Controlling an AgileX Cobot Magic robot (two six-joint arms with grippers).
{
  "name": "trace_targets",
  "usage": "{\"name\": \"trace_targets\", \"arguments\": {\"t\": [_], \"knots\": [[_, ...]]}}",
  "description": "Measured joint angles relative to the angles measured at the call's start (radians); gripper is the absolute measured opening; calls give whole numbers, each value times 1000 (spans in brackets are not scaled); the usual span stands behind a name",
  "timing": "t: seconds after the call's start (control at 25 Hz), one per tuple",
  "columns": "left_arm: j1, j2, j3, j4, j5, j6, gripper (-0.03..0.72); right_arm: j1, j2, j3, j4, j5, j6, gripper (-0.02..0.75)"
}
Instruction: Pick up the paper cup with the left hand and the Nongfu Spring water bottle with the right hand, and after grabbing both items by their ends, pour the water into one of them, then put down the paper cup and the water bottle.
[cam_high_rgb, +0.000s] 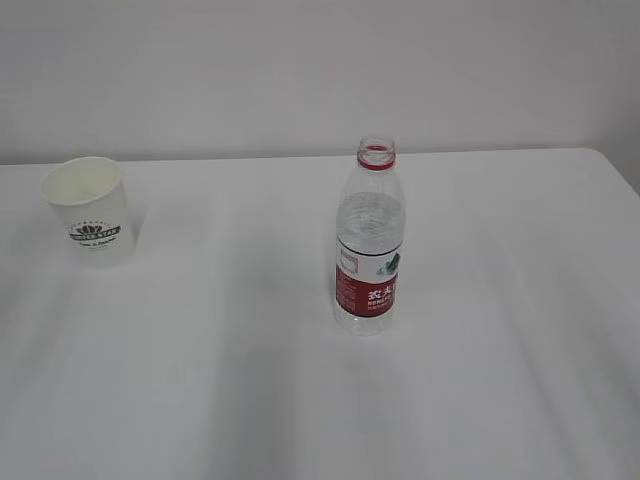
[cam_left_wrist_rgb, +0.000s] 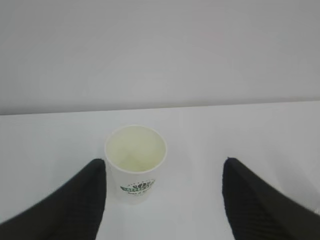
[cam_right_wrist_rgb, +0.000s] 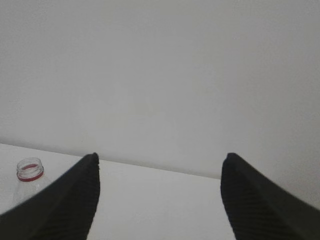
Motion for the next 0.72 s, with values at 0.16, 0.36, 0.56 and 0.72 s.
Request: {"name": "trace_targets", "arguments": {"t": [0.16, 0.36, 0.56, 0.72], "knots": [[-53, 76, 0, -6, -96, 0, 513, 12, 27, 10, 2, -24, -8, 572], [-113, 131, 0, 1, -247, 0, 512, 56, 115, 48, 59, -134, -4, 572], [-123, 174, 35, 5, -381, 0, 502, 137, 289, 50, 64, -167, -2, 572], [-123, 185, 135, -12, -520, 0, 495, 217, 401, 52, 58, -266, 0, 572]]}}
